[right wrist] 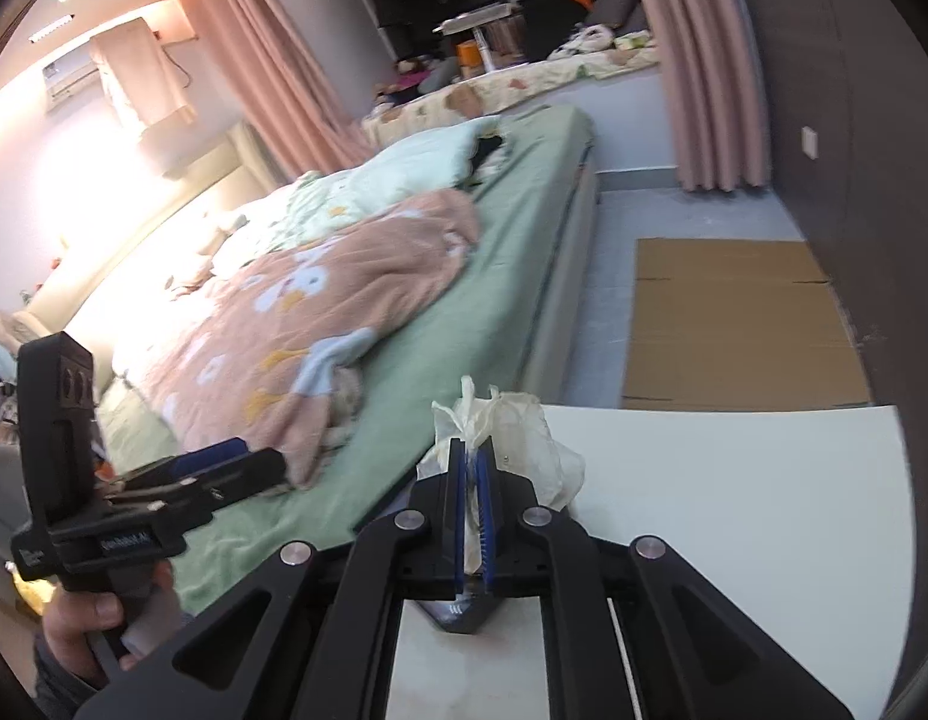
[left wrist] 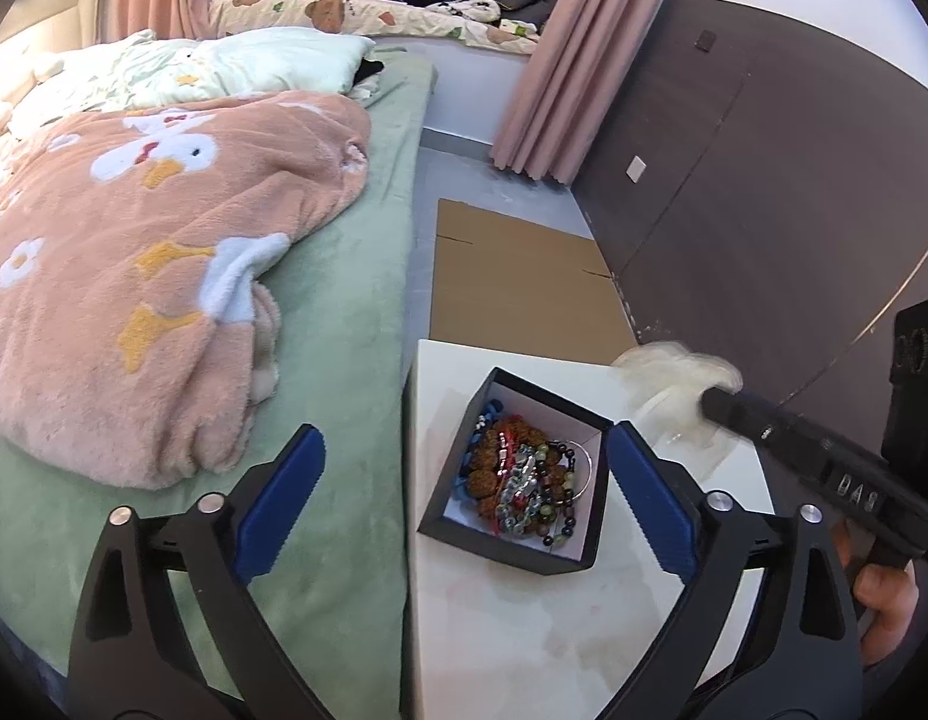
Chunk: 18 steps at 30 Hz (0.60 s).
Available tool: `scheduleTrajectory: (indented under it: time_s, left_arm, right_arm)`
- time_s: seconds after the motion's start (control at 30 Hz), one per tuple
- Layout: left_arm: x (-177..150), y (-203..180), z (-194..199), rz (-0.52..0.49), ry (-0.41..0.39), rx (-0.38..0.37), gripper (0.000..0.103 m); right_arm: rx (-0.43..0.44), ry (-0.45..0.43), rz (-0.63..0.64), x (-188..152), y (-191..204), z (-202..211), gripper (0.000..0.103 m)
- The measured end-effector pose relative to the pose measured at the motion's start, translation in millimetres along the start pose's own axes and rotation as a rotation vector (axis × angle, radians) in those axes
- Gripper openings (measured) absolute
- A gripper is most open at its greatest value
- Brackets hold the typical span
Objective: Organize jewelry
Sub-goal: 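Carry the clear organza pouch over the box and open the right gripper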
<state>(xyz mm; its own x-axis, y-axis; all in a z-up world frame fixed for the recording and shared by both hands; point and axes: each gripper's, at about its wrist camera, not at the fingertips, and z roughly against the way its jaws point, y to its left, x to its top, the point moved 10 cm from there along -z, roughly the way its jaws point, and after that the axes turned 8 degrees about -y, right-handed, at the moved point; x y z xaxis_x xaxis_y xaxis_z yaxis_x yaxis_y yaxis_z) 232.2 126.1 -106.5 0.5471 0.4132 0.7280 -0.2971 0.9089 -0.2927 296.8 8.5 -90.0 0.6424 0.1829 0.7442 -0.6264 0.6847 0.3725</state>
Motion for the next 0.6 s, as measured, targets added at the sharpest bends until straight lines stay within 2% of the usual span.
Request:
scheduleTrajectory:
  time_s: [0.07,0.1,0.23,0.4,0.47,0.6]
  left_arm:
    - [1,-1,7,-0.016,-0.011,-0.005,0.098]
    - [0,-2,11,-0.027,-0.018,-0.005,0.098]
    - [-3,-5,20,-0.041,-0.015,-0.006,0.098]
    - [-10,-13,28,-0.047,-0.005,-0.022,0.098]
    - [-12,-17,34,-0.055,-0.01,-0.027,0.098]
    - [-14,-26,49,-0.064,-0.02,-0.033,0.098]
  right_arm:
    - [-0.033,-0.008,0.018,-3,1,3,0.07]
    - [-0.056,-0.039,0.033,-2,1,9,0.075]
    - [-0.053,-0.038,-0.002,-9,-4,24,0.076]
    - [-0.104,-0.057,-0.023,-13,-19,52,0.088]
    - [-0.127,-0.066,-0.022,-15,-23,64,0.096]
    - [-0.178,-0.059,-0.026,-22,-32,86,0.095]
